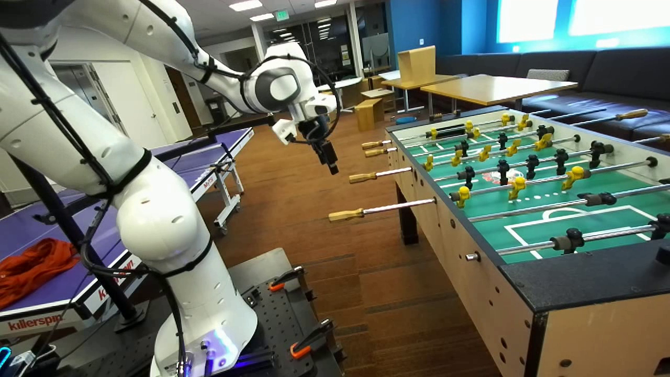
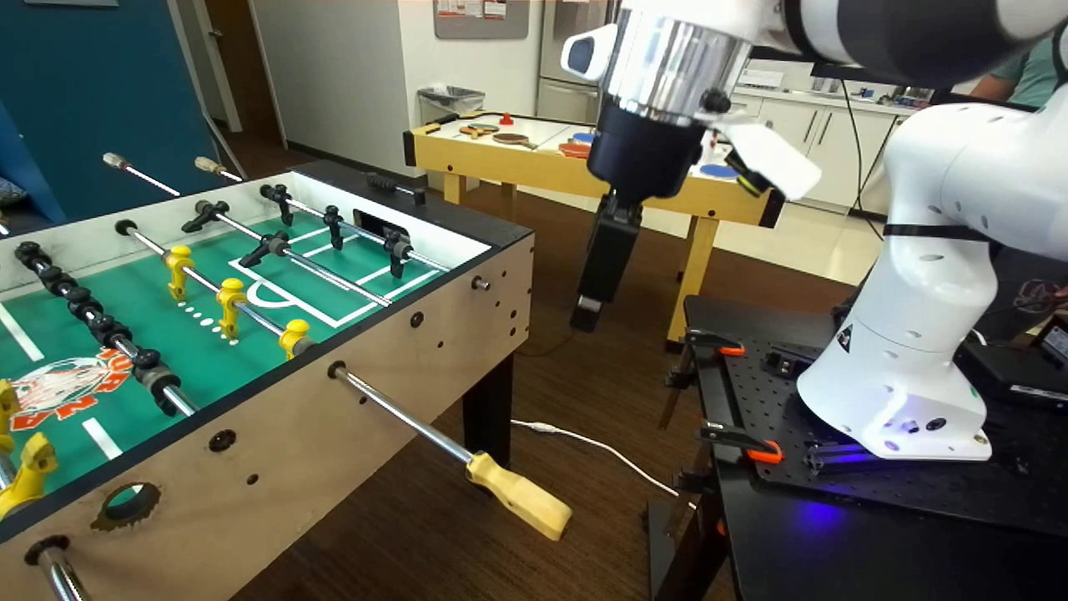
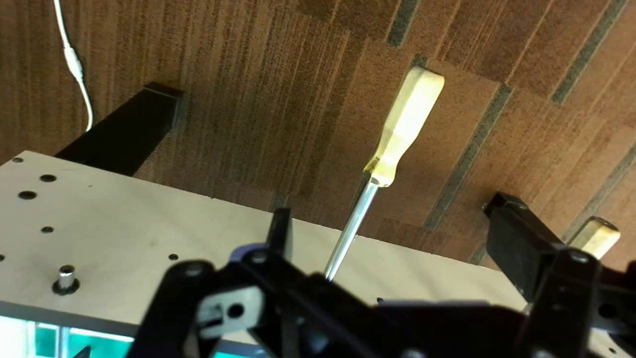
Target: Move the third rod to the right
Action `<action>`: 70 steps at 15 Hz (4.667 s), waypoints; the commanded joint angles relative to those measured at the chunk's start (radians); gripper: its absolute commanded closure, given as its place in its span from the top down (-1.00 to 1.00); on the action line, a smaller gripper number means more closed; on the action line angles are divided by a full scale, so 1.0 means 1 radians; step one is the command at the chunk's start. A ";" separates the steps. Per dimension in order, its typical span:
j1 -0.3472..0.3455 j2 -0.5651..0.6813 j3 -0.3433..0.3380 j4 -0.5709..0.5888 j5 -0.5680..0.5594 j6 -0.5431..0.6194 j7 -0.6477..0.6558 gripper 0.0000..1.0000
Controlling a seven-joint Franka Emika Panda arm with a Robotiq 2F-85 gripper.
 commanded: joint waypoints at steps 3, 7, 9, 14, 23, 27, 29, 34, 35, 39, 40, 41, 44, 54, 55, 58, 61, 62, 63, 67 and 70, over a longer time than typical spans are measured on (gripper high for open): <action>0.065 0.161 0.026 -0.045 0.092 0.252 0.087 1.00; 0.057 0.138 0.014 -0.049 0.052 0.209 0.067 1.00; 0.056 0.132 0.010 -0.048 0.052 0.209 0.066 1.00; 0.036 0.233 0.002 -0.049 0.065 0.297 0.118 1.00; 0.090 0.512 -0.016 -0.010 0.308 0.554 0.062 1.00; 0.074 0.607 0.015 0.046 0.397 0.572 0.035 1.00; 0.072 0.645 0.010 0.074 0.399 0.563 0.041 1.00; 0.085 0.712 -0.009 0.119 0.369 0.546 0.064 1.00; 0.087 0.722 -0.010 0.124 0.367 0.545 0.065 1.00; 0.096 0.748 -0.022 0.137 0.354 0.546 0.068 0.31; 0.097 0.749 -0.023 0.139 0.354 0.546 0.070 0.13; 0.099 0.750 -0.026 0.140 0.353 0.545 0.071 -0.01; 0.112 0.743 -0.043 0.139 0.342 0.541 0.079 -0.50; 0.122 0.719 -0.140 0.185 0.251 0.483 0.059 -0.70; 0.116 0.724 -0.149 0.199 0.241 0.472 0.054 -0.70; 0.104 0.740 -0.181 0.247 0.211 0.433 0.041 -0.70; 0.092 0.762 -0.210 0.299 0.183 0.394 0.030 -0.70; 0.086 0.772 -0.218 0.319 0.176 0.383 0.024 -0.70; 0.082 0.780 -0.228 0.339 0.166 0.368 0.020 -0.70; 0.053 0.821 -0.254 0.426 0.139 0.314 -0.003 -0.70; 0.019 0.856 -0.255 0.494 0.141 0.279 -0.037 -0.70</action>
